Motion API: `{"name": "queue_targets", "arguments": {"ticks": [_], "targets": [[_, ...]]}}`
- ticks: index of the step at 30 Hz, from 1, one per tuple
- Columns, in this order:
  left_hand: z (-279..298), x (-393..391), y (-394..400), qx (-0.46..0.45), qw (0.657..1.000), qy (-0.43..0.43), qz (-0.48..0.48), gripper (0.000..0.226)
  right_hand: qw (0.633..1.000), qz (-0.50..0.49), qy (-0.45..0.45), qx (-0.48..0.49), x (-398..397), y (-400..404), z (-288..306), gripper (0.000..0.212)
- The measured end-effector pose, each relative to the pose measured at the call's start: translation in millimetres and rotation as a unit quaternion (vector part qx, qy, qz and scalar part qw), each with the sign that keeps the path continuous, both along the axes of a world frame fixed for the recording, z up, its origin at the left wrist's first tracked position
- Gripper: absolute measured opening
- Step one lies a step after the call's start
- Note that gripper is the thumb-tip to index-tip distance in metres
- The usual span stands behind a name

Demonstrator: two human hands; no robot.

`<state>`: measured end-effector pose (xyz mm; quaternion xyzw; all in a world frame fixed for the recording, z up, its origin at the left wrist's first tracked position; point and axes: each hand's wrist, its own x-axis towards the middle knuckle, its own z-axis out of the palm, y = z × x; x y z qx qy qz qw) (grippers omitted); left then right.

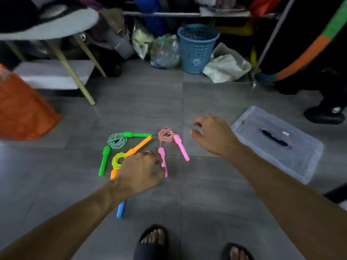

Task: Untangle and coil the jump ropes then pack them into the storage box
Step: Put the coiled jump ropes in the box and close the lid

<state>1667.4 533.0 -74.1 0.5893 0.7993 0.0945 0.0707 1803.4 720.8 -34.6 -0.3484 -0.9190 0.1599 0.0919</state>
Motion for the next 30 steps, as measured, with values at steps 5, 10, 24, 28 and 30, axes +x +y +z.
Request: {"name": "queue_targets", "arguments": {"ticks": [5,10,24,28,30], "targets": [[-94.1,-42.5,-35.7,0.005,0.986,-0.050,0.160,0.057,0.997,0.068,-0.028,-0.013,-92.4,-7.0,-77.9,0.025],[-170.8,-78.3,-42.0,-0.045,0.966,-0.064,0.246,0.036,0.989,0.132,-0.063,-0.028,-151.3,-11.8,-160.7,0.027],[-259.7,-112.2,-61.4,0.009,0.921,-0.205,0.330,0.049,0.955,0.246,-0.113,-0.120,-308.4,-69.8,-295.4,0.051],[-260.0,-110.2,-62.3,0.021,0.918,-0.216,0.333,0.045,0.963,0.201,-0.106,-0.145,-309.0,-61.9,-303.2,0.039],[-260.0,-109.9,-59.9,0.035,0.913,-0.225,0.339,0.045,0.965,0.187,-0.096,-0.155,-306.0,-54.5,-301.4,0.030]]}}
